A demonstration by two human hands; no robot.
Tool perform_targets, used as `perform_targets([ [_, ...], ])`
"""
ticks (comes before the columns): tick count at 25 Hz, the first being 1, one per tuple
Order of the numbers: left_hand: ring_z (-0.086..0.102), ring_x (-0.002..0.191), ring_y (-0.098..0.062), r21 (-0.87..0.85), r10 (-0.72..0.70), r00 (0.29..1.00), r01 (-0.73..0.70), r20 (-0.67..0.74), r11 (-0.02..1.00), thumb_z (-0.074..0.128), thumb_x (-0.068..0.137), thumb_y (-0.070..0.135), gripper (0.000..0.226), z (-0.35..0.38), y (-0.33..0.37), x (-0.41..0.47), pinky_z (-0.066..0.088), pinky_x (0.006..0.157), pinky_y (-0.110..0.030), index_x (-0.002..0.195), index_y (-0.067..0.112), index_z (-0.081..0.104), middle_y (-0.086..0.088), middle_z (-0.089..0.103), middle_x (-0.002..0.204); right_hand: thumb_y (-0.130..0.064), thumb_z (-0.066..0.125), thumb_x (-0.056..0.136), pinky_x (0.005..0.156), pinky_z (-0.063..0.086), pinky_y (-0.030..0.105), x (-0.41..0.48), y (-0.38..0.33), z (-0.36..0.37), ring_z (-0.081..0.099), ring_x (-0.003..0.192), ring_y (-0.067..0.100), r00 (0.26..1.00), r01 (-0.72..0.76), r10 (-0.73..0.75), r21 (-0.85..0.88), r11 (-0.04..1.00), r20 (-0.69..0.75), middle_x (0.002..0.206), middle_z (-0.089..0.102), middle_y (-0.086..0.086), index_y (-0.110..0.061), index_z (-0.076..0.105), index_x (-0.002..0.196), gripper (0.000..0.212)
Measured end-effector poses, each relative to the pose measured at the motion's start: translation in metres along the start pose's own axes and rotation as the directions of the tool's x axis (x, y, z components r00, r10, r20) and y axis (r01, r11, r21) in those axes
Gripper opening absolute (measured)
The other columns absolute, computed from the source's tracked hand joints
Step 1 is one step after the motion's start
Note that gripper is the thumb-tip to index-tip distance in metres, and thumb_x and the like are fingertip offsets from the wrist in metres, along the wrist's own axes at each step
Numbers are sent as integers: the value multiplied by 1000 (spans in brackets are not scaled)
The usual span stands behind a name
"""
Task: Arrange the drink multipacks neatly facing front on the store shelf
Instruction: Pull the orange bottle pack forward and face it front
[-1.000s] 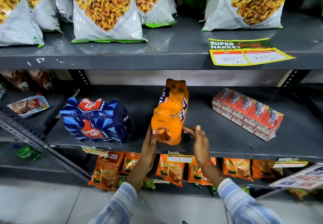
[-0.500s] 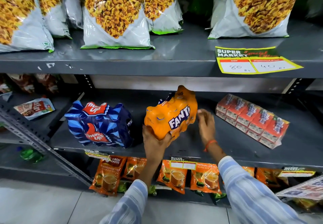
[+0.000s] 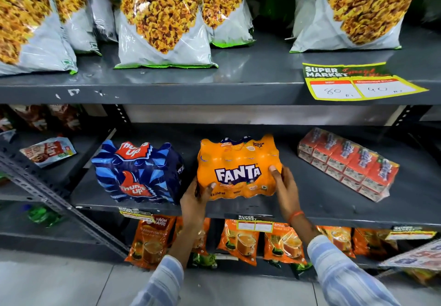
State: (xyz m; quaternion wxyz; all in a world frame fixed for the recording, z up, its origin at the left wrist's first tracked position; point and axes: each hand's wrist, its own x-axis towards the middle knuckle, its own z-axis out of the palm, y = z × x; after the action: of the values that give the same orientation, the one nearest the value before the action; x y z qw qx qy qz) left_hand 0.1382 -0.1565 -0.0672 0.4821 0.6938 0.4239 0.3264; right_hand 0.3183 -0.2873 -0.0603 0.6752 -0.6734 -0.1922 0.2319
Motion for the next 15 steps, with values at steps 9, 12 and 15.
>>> perform_targets([
  [9,58,99,-8,-21,51,997,-50,55,999,61,88,28,44,-14,-7,-5,42,70,5,129,15,50,3,63,111,-37,51,92,84,54,31,-29,5,12,62,106,21,996,-28,33,66,997,-85,125,60,7,-25,52,118,29],
  [12,56,105,-8,-5,52,996,-52,66,999,59,89,28,44,-17,-7,-6,42,80,-3,130,15,48,3,61,116,-40,51,91,86,54,34,-33,6,15,62,108,22,994,-45,50,52,998,-94,127,60,7,-25,51,121,33],
  [15,56,110,-11,-26,43,996,-41,76,999,57,90,28,45,-18,-7,-8,44,90,-24,131,14,47,-2,62,121,-40,51,91,82,53,29,-33,4,14,63,104,17,994,-53,58,52,997,-87,127,60,6,-24,51,122,34],
])
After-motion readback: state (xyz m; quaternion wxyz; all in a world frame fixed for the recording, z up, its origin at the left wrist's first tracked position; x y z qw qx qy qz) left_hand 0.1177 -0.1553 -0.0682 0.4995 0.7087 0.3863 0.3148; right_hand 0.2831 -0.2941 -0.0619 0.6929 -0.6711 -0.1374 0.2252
